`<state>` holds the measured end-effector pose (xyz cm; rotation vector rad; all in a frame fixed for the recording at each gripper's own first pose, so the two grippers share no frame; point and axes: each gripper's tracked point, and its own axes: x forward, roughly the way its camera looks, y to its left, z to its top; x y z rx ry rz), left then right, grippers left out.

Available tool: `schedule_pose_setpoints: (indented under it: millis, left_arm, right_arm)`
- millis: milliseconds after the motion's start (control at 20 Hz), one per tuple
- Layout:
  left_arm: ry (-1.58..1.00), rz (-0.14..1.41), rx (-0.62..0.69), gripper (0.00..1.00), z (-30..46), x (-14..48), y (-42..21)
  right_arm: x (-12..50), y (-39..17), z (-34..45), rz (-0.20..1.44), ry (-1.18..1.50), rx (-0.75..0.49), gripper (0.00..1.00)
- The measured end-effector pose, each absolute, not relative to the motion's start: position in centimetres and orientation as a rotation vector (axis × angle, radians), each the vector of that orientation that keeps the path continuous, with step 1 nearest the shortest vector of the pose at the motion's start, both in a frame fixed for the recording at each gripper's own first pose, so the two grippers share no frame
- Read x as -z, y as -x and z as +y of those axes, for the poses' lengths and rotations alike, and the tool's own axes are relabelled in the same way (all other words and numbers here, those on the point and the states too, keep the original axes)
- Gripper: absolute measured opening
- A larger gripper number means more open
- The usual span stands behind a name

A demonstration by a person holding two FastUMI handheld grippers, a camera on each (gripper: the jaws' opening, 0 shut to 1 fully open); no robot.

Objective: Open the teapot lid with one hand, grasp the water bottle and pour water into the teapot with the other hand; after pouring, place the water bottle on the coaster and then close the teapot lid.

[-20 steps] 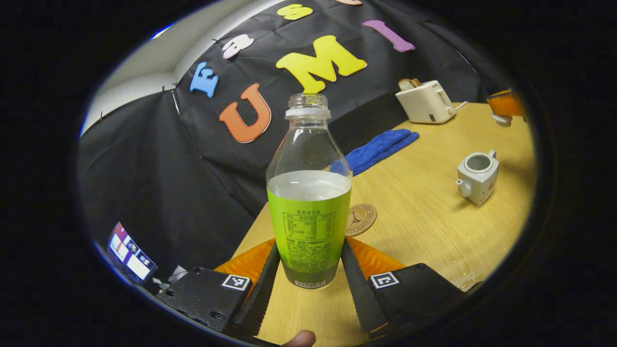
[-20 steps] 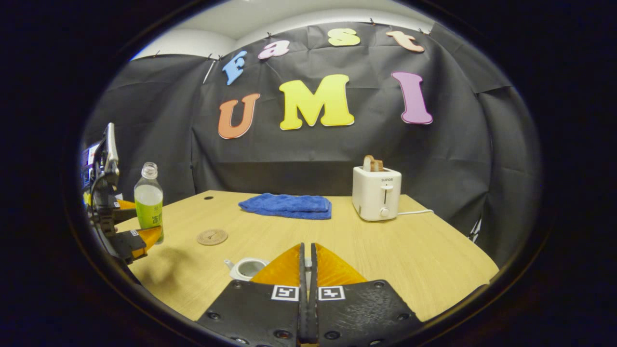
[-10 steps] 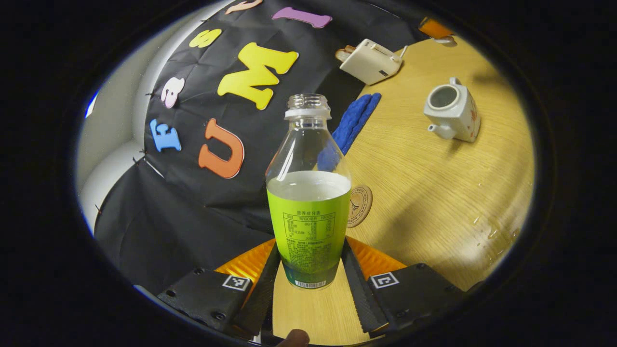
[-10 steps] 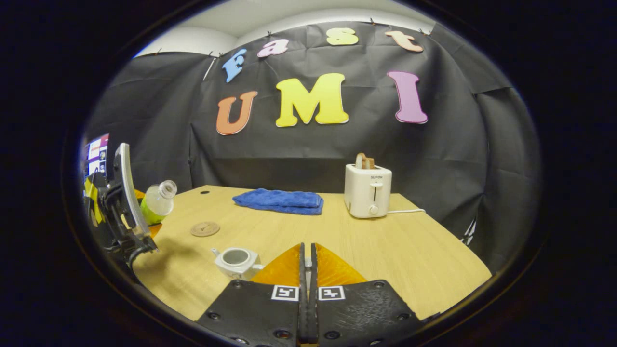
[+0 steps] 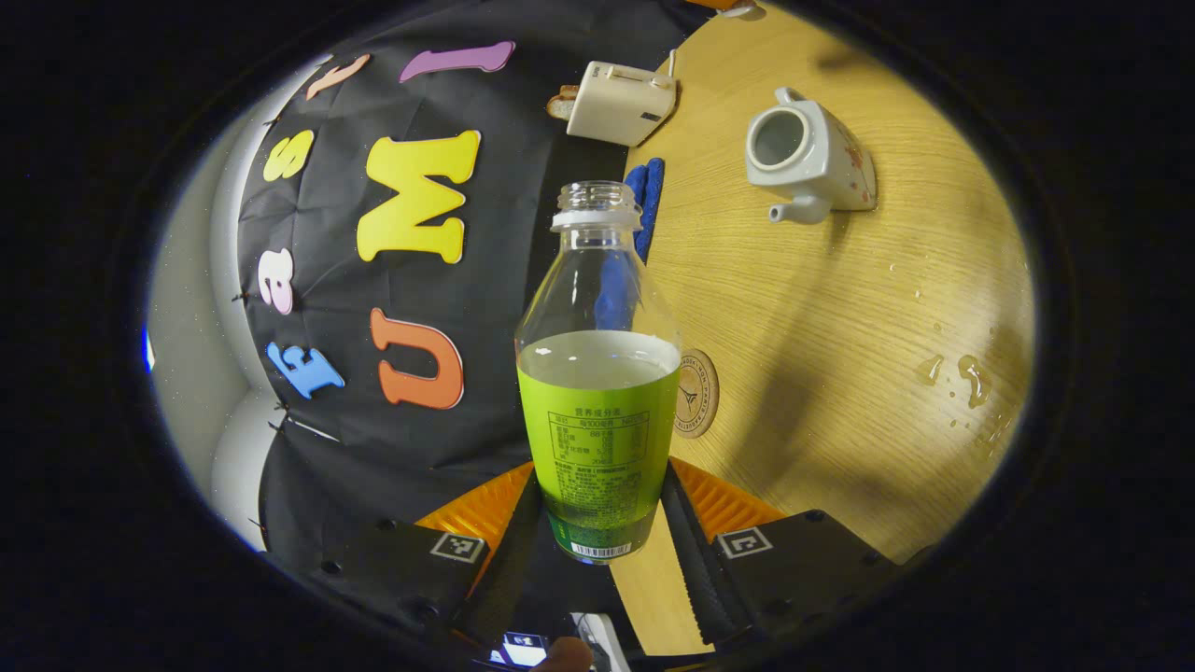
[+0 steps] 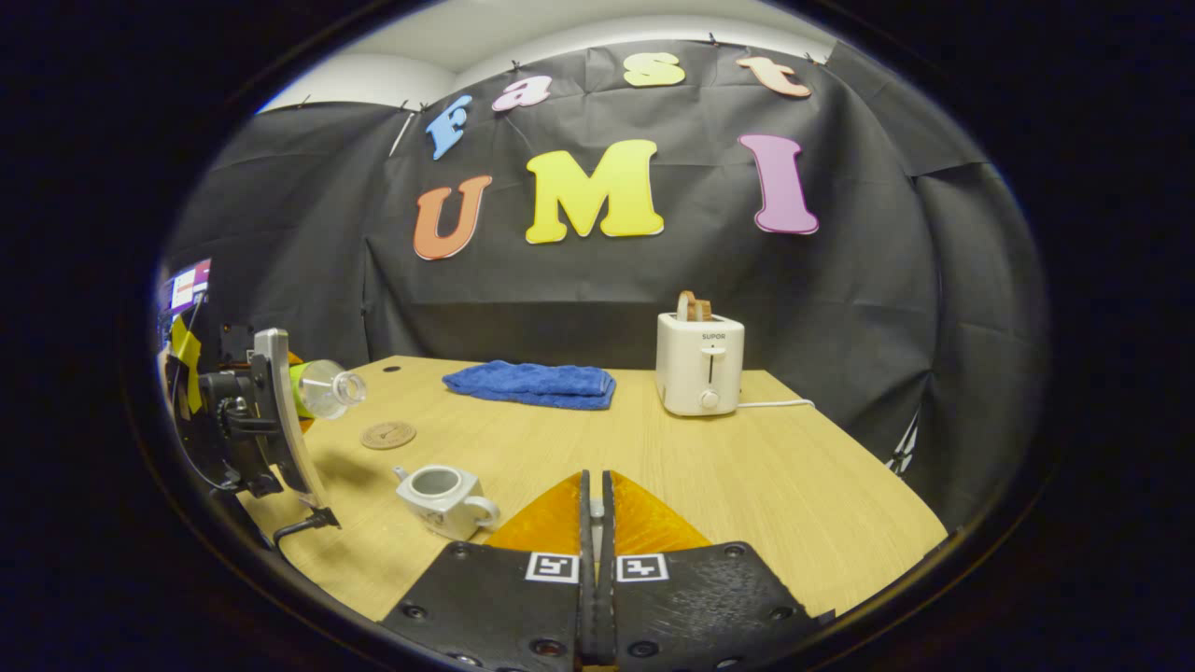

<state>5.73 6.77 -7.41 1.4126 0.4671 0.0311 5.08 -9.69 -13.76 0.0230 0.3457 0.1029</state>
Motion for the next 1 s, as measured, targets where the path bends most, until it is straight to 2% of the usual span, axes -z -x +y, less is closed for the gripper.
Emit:
schedule_pose_setpoints:
  millis: [350, 400, 500, 750, 800, 1000]
  left_arm:
    - [-1.533, 0.488, 0.028, 0.75, 4.6, 7.3, -6.1]
    - [-1.548, 0.49, 0.032, 0.72, 4.4, 7.2, -6.3]
    - [-1.587, 0.494, 0.037, 0.75, 4.3, 7.0, -6.5]
    - [-1.696, 0.519, 0.069, 0.75, 3.6, 6.9, -6.9]
    - [-1.706, 0.529, 0.07, 0.72, 3.8, 6.9, -6.8]
    - [-1.782, 0.536, 0.073, 0.75, 3.2, 6.1, -7.3]
  right_arm:
    - [14.2, -4.7, -11.0, 0.344, -0.035, -0.095, 0.0]
    - [14.3, -4.7, -11.1, 0.345, -0.036, -0.095, 0.0]
    - [14.4, -4.5, -11.3, 0.346, -0.037, -0.095, 0.0]
    - [14.4, -4.4, -11.8, 0.341, -0.05, -0.09, 0.0]
    - [14.4, -4.4, -11.8, 0.341, -0.053, -0.091, 0.0]
    - [14.8, -4.3, -12.1, 0.346, -0.057, -0.093, 0.0]
